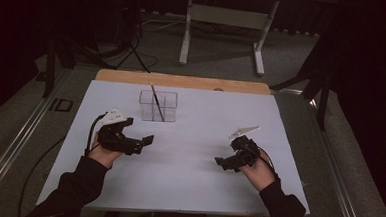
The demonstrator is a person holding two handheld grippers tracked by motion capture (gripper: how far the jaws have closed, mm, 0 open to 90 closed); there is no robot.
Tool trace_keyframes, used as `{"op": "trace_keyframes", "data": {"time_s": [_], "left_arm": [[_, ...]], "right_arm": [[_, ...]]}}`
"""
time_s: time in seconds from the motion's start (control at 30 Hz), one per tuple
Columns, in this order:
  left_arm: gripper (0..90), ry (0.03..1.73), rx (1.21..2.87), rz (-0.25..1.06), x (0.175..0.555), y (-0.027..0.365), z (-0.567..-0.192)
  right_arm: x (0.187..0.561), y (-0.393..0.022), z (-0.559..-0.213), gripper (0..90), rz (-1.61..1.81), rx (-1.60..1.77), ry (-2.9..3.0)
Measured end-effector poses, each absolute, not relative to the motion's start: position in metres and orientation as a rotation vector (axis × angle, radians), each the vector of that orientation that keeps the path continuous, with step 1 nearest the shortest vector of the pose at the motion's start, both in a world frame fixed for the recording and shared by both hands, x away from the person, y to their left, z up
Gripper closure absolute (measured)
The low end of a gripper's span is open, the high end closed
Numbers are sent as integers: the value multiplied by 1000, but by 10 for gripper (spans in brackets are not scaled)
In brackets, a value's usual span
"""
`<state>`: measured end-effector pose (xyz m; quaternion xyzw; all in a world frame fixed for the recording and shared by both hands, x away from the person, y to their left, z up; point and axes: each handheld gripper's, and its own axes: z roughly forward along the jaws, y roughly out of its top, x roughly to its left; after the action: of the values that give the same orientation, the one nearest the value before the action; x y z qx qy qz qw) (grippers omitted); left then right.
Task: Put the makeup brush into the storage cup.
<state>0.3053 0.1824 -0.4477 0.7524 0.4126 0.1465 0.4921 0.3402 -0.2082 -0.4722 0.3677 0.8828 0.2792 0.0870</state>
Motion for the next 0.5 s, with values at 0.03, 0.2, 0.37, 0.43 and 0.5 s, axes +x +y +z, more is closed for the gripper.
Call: {"op": "trace_keyframes", "data": {"time_s": [0.03,0.2,0.37,0.43,0.5], "left_arm": [[0,1000,1817,349,305,184,-450],[0,1002,1836,354,299,185,-463],[0,1005,1834,336,293,189,-479],[0,1008,1834,318,292,192,-483],[0,1000,1843,328,289,194,-487]], "right_arm": [[340,-208,-472,104,832,1095,2627],[340,-208,-472,104,833,1093,2627],[340,-208,-472,104,834,1089,2626],[340,-208,-472,104,836,1086,2628],[340,-208,-472,104,834,1087,2625]]}}
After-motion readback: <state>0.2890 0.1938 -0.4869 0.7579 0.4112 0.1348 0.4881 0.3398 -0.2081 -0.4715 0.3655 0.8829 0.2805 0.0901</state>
